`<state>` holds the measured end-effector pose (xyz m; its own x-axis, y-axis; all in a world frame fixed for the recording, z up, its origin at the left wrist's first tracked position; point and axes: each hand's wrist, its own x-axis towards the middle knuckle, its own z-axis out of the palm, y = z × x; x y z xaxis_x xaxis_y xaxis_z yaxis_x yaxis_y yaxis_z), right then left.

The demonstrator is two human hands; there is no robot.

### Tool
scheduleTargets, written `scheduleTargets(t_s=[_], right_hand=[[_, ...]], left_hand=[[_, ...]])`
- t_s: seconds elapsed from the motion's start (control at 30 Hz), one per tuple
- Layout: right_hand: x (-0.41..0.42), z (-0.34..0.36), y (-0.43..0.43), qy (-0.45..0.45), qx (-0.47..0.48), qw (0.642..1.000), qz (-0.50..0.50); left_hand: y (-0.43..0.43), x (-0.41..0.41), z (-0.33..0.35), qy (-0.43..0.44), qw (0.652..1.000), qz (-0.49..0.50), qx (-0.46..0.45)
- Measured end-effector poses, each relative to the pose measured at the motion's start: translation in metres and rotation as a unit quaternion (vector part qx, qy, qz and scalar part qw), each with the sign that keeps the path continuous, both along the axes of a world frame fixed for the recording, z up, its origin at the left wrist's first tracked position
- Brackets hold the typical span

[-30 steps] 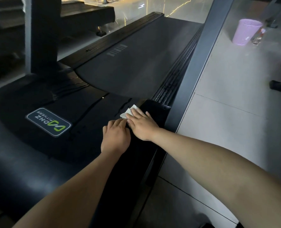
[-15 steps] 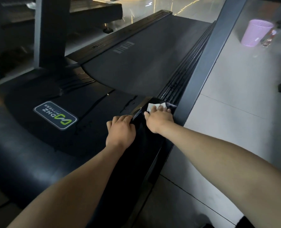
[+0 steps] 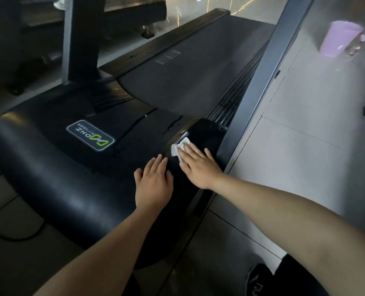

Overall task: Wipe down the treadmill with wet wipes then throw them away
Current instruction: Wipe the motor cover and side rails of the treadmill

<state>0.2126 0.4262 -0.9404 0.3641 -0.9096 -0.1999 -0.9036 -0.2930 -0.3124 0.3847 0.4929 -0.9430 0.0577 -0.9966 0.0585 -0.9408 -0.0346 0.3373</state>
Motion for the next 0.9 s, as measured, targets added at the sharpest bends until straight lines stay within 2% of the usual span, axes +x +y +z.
scheduleTargets(t_s=[0.1, 0.2, 0.3, 0.4, 0.47, 0.57, 0.77, 0.9], right_hand=[[0.006, 0.005, -0.023, -0.013, 0.051, 0.994, -0.098], [0.021, 0.0, -0.025, -0.009, 0.017, 0.993, -0.12], [0.028, -0.01, -0.006, -0.032, -0.054, 0.998, -0.025], [0.021, -0.022, 0.006, -0.082, -0.112, 0.986, 0.09], [0.013, -0.03, 0.009, -0.115, -0.122, 0.978, 0.128], [0.002, -0.033, 0.003, -0.113, -0.113, 0.977, 0.141], [-0.012, -0.025, -0.044, -0.081, -0.081, 0.993, 0.018], [-0.001, -0.023, -0.035, -0.061, -0.081, 0.995, -0.003]], left_hand=[[0.007, 0.003, 0.003, 0.011, 1.0, 0.008, 0.003], [0.002, -0.003, 0.005, 0.015, 1.0, 0.016, 0.011], [-0.002, -0.005, 0.003, 0.006, 0.999, 0.03, 0.009], [-0.002, -0.004, 0.0, 0.008, 0.999, 0.033, -0.019], [-0.002, -0.004, -0.002, 0.002, 0.999, 0.035, -0.036], [-0.001, -0.006, -0.004, -0.01, 0.997, 0.045, -0.054], [0.001, -0.007, -0.005, -0.05, 0.994, 0.075, -0.068], [0.016, -0.022, -0.007, -0.081, 0.98, 0.174, -0.06]])
